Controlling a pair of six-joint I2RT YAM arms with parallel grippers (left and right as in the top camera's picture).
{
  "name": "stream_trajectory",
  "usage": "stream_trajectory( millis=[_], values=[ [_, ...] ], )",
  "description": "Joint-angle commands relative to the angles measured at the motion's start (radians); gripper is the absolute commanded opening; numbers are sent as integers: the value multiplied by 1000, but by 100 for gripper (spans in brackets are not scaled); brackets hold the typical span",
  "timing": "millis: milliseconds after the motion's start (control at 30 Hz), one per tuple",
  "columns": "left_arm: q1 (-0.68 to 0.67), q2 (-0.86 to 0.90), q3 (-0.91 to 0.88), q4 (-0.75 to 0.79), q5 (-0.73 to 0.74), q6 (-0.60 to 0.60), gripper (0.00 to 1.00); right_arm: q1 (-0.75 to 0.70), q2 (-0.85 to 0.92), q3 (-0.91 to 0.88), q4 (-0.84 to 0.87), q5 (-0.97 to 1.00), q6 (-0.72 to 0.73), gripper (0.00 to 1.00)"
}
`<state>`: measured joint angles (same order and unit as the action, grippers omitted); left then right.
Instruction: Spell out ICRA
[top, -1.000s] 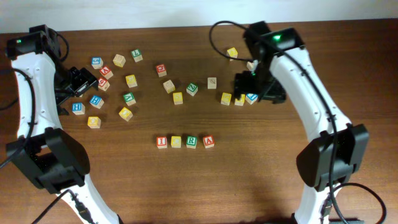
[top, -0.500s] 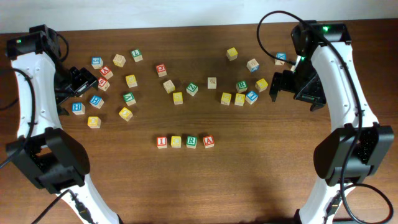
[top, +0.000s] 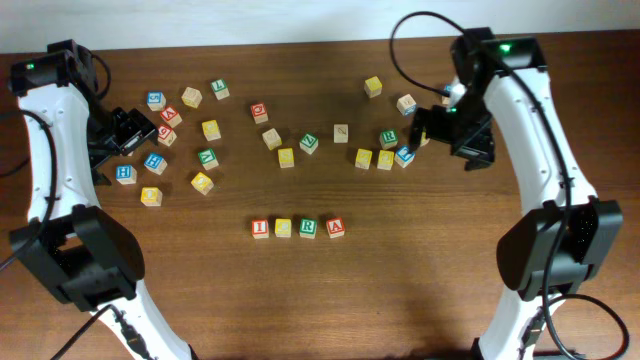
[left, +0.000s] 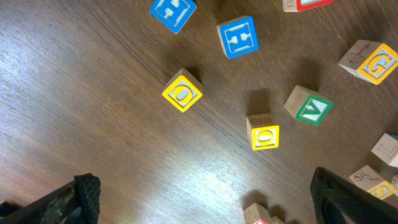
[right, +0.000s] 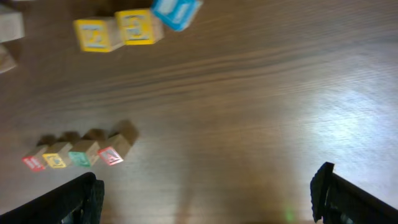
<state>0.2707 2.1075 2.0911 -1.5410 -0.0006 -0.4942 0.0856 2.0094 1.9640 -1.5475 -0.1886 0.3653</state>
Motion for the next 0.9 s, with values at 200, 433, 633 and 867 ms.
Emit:
stream_trajectory(
  millis=[200, 433, 633, 867],
  values=[
    [1, -13, 14, -2, 45, 1, 99, 65, -4, 2, 33, 16, 9, 98],
    [-140, -13, -16, -148, 282, 212, 90, 113, -4, -53, 90, 12, 63, 98],
    [-399, -13, -44, -69, 37, 212, 99, 147, -4, -125, 108, 13, 62, 98],
    [-504, -57, -45, -97, 56, 218, 99, 163, -36, -190, 138, 16, 59, 98]
  ],
)
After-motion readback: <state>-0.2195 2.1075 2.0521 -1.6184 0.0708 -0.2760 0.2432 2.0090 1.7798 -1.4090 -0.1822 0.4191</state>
